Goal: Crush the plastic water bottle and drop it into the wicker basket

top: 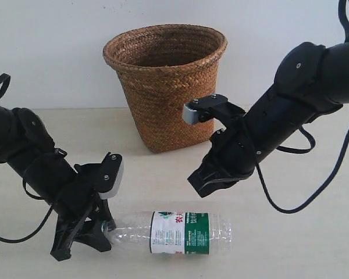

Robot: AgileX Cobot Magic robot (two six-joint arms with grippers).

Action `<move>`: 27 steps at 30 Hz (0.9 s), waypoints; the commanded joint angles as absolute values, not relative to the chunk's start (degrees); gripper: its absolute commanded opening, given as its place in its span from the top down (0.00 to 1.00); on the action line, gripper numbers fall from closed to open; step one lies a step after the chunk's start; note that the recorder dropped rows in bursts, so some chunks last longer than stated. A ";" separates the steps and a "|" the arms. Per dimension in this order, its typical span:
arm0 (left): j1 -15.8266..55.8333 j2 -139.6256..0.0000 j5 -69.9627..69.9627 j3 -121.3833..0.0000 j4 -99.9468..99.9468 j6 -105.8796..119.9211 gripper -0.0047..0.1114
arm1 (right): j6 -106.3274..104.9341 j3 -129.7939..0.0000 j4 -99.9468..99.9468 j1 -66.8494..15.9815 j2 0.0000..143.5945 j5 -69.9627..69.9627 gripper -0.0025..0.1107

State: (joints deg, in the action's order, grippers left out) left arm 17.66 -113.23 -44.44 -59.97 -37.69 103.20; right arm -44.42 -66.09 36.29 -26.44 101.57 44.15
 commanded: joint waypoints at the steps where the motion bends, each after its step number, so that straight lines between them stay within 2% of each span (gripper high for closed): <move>1: 18.05 -113.26 -44.73 -60.35 -38.42 99.04 0.92 | -38.20 -69.01 36.83 -28.59 103.13 47.11 0.98; 12: 18.05 -113.26 -41.92 -60.35 -38.31 89.23 0.92 | -26.34 -79.84 36.83 -31.98 112.15 53.00 0.98; 27: 18.05 -113.26 -41.33 -60.35 -38.09 89.48 0.92 | -25.15 -83.66 38.26 -32.69 118.46 51.37 0.98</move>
